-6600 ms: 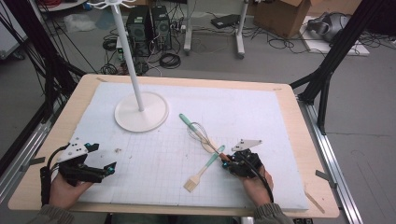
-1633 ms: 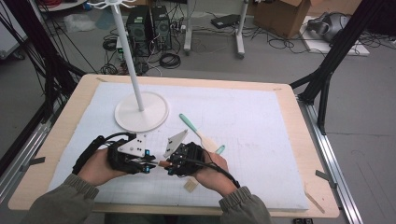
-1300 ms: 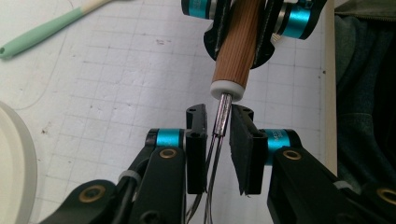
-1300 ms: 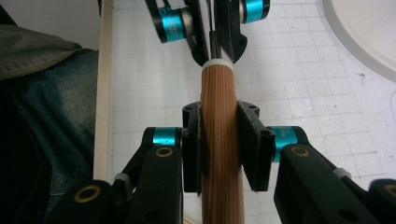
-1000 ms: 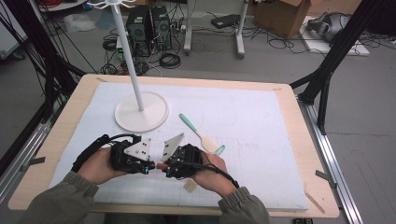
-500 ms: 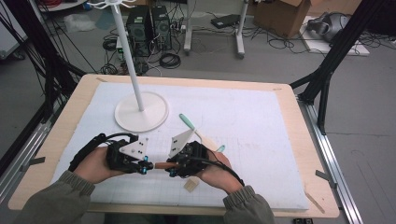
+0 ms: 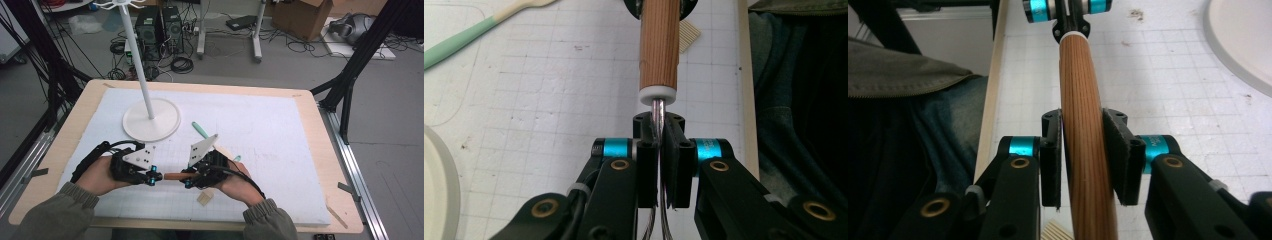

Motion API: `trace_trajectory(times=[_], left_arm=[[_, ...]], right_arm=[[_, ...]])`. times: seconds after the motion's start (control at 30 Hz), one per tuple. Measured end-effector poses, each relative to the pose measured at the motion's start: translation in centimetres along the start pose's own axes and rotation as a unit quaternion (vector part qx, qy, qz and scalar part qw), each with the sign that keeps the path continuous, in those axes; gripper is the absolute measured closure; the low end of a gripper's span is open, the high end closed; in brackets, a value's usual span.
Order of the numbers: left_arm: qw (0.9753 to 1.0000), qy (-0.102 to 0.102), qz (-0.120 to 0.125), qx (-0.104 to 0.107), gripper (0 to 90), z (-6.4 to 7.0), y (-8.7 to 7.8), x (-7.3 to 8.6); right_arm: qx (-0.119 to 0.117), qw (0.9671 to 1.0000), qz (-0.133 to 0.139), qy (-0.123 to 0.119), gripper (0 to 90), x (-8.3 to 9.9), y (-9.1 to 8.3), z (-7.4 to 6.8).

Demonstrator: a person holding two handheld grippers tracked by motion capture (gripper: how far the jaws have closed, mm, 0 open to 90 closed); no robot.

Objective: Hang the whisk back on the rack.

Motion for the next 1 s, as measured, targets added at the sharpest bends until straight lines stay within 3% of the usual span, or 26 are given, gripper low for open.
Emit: trace_trajectory(times=[0.23,0.5,0.67,0.73,1.0], left_arm=[[0.9999,-0.004,0.001,0.010,84.5,-0.1,-0.1,0.0],[0.9999,-0.011,0.009,0.005,81.5,0.0,-0.4,-0.2],[0.9999,-0.008,0.000,0.012,81.5,0.1,-0.1,-0.6],[0.9997,-0.013,0.012,0.016,81.1,0.0,0.1,-0.7],[0.9994,-0.023,0.006,0.024,64.2,-0.1,1.3,-1.2]], right_arm=[[-0.007,1.0000,-0.001,-0.002,72.2,-0.1,-0.1,-0.2],[-0.007,0.9999,0.014,-0.005,72.4,-0.1,-0.3,-0.1],[-0.006,0.9998,0.017,-0.002,72.8,-0.2,-0.4,-0.3],[-0.006,0.9999,0.013,-0.005,72.8,-0.2,-0.3,-0.3],[0.003,0.9999,0.012,-0.008,72.9,-0.2,-0.3,-0.2]])
Point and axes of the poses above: each handheld gripper's, and its own axes: y roughly forward along the jaws, x roughly out of its underside, z roughly to its right, the point moved 2 cm from there along y, roughly forward along the jaws, and after that the axes turned 4 degrees about -y, right-handed, at the moved point
